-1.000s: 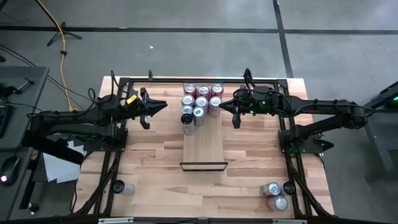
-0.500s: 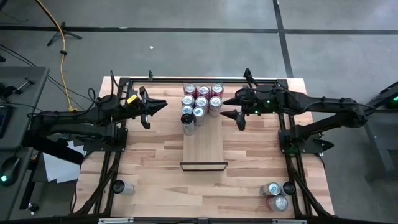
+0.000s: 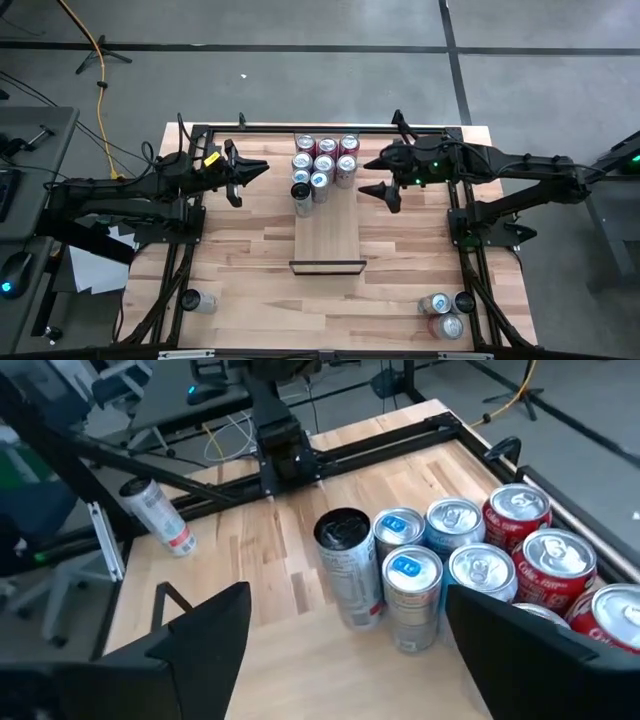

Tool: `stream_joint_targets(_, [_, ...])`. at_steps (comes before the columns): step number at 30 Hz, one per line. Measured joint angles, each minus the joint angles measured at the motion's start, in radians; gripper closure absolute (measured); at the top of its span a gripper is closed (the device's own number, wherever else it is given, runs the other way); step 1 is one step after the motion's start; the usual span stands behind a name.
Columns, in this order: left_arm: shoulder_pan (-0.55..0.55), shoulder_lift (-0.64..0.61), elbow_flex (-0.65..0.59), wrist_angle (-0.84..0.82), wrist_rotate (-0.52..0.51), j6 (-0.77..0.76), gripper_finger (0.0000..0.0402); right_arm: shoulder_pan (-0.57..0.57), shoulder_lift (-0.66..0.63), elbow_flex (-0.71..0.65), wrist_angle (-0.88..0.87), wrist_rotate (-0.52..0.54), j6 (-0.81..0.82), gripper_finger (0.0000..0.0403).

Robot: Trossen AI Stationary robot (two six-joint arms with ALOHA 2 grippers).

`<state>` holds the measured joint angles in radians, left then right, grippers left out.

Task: Place canned beverage on shelf
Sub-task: Put the blue soda can on the shelf aligned with the other blue soda cans

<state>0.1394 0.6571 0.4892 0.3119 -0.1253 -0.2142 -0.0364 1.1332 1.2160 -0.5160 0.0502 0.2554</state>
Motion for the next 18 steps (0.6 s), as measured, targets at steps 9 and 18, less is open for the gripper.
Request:
stream_joint_targets(9, [0.0,0.0,0.0,0.0,-0.001,-0.039,0.0401,0.0,0.0,0.0,0.004,-0.045,0.116,0.0082])
stream_joint_targets(18, [0.0,0.0,0.0,-0.001,-0.001,-0.044,0.0401,0.0,0.0,-0.001,0.004,-0.053,0.156,0.0082])
